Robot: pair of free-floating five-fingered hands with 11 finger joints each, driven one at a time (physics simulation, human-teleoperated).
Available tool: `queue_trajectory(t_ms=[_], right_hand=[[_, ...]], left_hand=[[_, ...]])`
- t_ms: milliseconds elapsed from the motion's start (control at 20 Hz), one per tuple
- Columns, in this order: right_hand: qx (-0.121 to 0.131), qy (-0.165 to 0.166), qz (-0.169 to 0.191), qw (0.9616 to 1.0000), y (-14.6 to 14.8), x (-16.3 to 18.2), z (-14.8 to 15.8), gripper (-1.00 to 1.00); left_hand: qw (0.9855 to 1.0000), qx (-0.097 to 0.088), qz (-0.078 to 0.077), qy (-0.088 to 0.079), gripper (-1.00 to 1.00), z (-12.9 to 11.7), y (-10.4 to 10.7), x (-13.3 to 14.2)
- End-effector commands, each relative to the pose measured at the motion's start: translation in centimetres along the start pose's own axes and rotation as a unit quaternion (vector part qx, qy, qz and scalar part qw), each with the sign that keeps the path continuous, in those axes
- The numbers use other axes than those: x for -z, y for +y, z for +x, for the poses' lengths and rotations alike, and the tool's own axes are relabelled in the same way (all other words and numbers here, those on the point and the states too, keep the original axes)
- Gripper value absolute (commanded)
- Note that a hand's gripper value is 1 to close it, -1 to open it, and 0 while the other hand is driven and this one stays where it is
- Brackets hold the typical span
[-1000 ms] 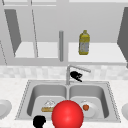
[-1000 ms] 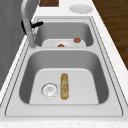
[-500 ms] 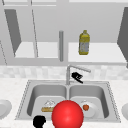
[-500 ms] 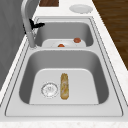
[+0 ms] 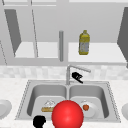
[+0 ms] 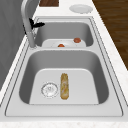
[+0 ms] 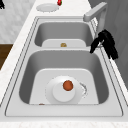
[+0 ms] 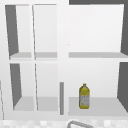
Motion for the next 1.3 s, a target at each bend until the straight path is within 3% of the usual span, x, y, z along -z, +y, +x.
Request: queue_trajectory(t_ms=[0,400,800,1250], right_hand=[[0.014,-0.069,-0.006,0.9975,0.2,-0.1,0.1,-1.00],[0.022,-0.107,-0.014,0.9940,0.2,-0.2,-0.8,-1.00],[0.028,-0.158,-0.021,0.9869,0.3,-0.3,-1.4,-1.00],[0.045,-0.169,-0.043,0.9837,0.6,0.1,-2.0,-1.00]], left_hand=[[1.0000,0.000,0.000,0.000,0.00,0.0,0.0,0.0],[1.0000,0.000,0.000,0.000,0.00,0.0,0.0,0.0],[1.0000,0.000,0.000,0.000,0.00,0.0,0.0,0.0],[1.0000,0.000,0.000,0.000,0.00,0.0,0.0,0.0]])
